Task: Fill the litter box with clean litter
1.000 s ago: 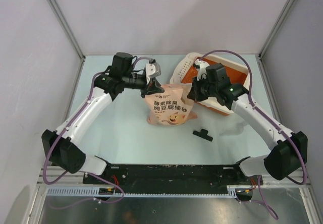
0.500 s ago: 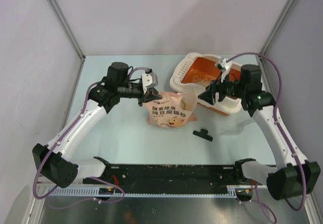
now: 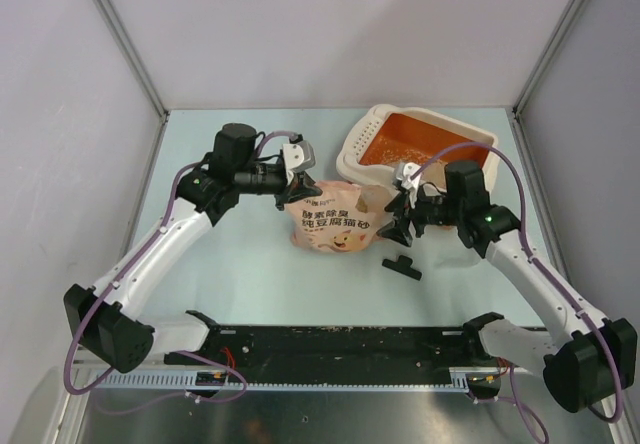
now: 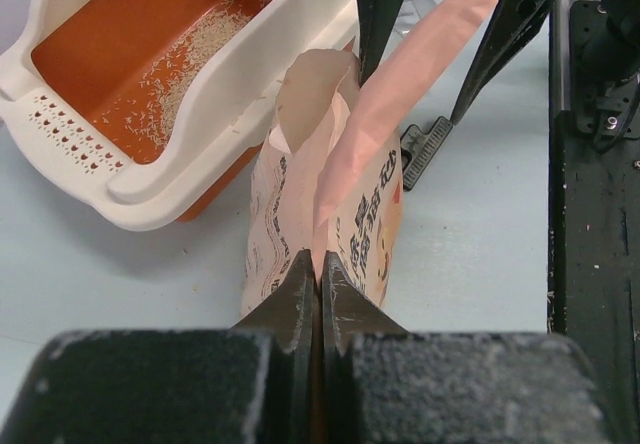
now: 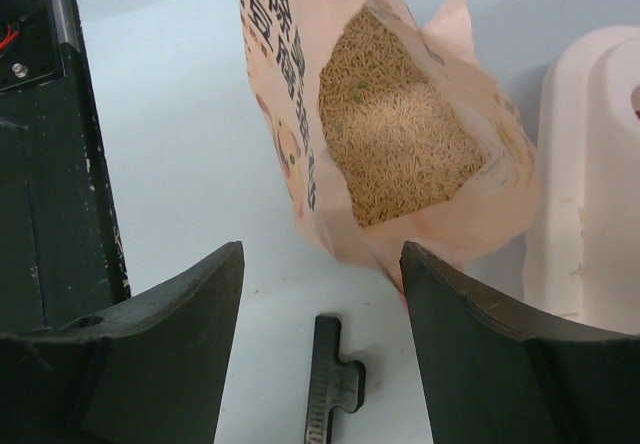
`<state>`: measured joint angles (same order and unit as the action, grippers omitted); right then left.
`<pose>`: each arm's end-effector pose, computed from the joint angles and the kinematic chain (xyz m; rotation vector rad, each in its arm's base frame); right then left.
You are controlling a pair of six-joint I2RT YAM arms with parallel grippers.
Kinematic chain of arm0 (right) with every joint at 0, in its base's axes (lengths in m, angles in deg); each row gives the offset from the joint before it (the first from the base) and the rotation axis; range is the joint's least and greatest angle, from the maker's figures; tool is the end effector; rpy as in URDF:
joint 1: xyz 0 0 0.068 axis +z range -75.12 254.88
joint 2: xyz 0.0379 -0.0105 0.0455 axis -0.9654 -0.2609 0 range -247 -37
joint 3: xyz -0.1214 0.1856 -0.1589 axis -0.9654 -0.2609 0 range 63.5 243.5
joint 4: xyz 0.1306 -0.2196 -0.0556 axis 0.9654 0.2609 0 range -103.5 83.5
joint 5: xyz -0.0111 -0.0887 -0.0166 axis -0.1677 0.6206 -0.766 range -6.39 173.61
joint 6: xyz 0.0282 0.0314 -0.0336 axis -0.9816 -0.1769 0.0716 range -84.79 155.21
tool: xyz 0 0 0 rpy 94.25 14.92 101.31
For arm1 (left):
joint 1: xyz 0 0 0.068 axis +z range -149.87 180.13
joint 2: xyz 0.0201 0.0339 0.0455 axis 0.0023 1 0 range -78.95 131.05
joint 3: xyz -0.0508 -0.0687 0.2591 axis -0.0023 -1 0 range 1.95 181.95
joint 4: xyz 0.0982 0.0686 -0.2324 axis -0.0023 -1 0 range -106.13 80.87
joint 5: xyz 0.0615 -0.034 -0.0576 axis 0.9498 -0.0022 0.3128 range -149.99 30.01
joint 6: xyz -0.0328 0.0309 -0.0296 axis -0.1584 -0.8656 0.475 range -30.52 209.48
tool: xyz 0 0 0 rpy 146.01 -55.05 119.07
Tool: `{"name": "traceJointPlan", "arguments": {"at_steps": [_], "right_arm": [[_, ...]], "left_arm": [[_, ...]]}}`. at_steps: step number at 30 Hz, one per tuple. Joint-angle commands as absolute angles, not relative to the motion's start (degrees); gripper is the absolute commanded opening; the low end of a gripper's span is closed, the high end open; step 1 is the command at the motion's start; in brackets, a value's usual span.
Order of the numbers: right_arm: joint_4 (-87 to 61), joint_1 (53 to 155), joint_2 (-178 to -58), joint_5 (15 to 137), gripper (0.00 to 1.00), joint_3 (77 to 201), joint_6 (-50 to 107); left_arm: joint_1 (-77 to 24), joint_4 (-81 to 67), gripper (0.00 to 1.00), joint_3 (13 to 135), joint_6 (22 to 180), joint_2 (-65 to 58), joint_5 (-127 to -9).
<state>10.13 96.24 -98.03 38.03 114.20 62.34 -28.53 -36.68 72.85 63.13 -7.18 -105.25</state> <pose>0.2013 0.1060 0.3043 -1.2367 1.6504 0.7906 0.2251 -0.1518 0.3734 1.3280 1.5035 -0.8347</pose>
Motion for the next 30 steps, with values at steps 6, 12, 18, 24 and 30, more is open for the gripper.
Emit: {"name": "traceJointPlan", "arguments": {"at_steps": [6, 12, 18, 24, 30], "right_arm": [[4.9, 97.9, -91.2, 43.5, 0.68, 114.0, 62.0], [13.9, 95.4, -85.4, 45.1, 0.74, 114.3, 62.6], [12.1, 95.1, -87.7, 45.2, 0.82, 110.9, 63.1], [2.5, 96.1, -93.9, 44.6, 0.82, 110.1, 61.8], [-3.0, 101.8, -94.7, 44.1, 0.73, 110.2, 57.9]], "left_arm": [[-28.9, -28.6, 0.00, 74.4, 65.0, -12.2, -107.6], [-29.0, -28.6, 0.00, 73.9, 64.7, -12.7, -107.5], [-29.4, -28.5, 0.00, 73.5, 64.6, -13.0, -107.9], [-29.7, -28.4, 0.00, 72.8, 64.6, -14.0, -107.2], [-29.6, -28.4, 0.00, 72.4, 64.3, -14.0, -106.3]]}}
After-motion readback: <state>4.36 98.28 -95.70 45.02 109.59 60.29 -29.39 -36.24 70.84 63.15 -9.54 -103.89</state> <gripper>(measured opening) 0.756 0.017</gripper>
